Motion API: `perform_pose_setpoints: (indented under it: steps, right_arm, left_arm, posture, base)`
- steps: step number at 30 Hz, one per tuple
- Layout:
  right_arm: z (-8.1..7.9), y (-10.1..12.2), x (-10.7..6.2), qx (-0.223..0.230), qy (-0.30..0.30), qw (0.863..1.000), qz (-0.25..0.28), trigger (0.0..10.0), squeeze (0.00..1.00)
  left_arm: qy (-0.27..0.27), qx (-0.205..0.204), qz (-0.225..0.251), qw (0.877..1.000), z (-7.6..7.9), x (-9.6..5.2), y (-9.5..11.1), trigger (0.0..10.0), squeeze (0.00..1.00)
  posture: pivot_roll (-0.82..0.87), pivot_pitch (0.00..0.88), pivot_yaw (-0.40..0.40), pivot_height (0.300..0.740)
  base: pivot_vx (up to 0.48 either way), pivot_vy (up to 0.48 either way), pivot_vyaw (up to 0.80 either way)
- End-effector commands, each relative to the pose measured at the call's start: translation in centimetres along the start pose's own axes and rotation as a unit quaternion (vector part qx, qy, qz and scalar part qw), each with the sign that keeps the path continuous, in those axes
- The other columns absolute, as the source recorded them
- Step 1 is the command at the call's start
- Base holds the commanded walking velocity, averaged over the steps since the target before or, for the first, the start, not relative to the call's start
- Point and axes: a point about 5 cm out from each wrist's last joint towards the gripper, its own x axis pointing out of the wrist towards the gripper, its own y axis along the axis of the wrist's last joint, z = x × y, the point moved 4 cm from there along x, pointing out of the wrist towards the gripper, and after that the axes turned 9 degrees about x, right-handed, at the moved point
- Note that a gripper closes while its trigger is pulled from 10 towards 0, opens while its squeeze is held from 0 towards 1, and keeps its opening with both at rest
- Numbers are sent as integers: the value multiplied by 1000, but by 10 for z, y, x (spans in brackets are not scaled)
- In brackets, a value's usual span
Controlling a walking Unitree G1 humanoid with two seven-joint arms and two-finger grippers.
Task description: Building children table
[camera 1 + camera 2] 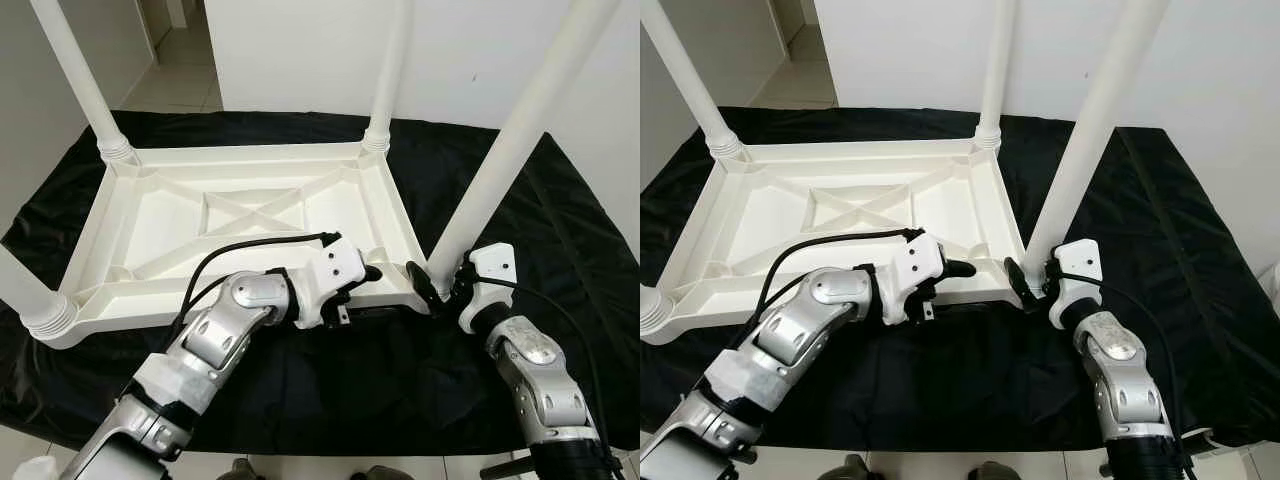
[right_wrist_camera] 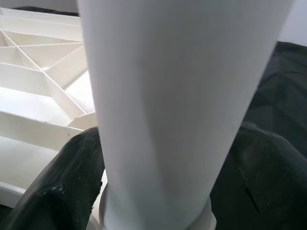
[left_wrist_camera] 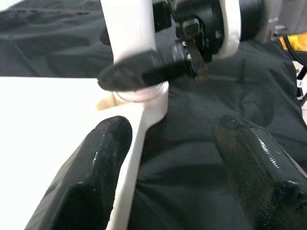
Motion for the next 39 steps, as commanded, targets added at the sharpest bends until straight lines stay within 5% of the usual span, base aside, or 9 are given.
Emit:
perform_pose_setpoints:
  steps: [1,10,12,23,24,26,27,39]
  right_arm:
    - [3,4,2,-1,18,1000,12,10000,0]
    - [6,7,8,5,37,999,19,10000,0]
    - [5,4,11,9,45,999,15,0,0]
    - [-1,-8,9,23,57,998,6,0,0]
    - [0,-10,9,21,46,999,5,8863,0]
    - [0,-12,8,17,34,999,4,8863,0]
    - [-3,-14,8,14,27,1000,-2,10000,0]
    - [2,-21,5,29,-102,994,-10,10000,0]
  left_arm:
    - [-44,2,7,999,12,0,3,10000,0]
    - [-56,2,8,998,16,-1,4,10000,0]
    - [-58,4,7,998,17,-1,4,10000,0]
    - [-48,-1,9,999,18,1,6,10000,0]
    - [-42,-2,10,999,16,2,6,10000,0]
    - [-36,-3,11,999,15,2,5,10000,0]
    - [-34,-6,11,999,14,3,5,10000,0]
    - [-11,-17,10,1000,7,6,4,10000,0]
  posture:
    - [-29,0,-6,740]
    - [-25,0,-6,740]
    - [-17,0,-12,740]
    - [-24,0,-12,740]
    - [-24,0,-12,740]
    - [-24,0,-11,740]
    - [-25,0,-10,740]
    - [-44,0,7,740]
  base:
    - [0,0,0]
    - [0,0,0]
    - [0,0,0]
    - [0,0,0]
    - [0,0,0]
    - [0,0,0]
    - [0,0,0]
    - [0,0,0]
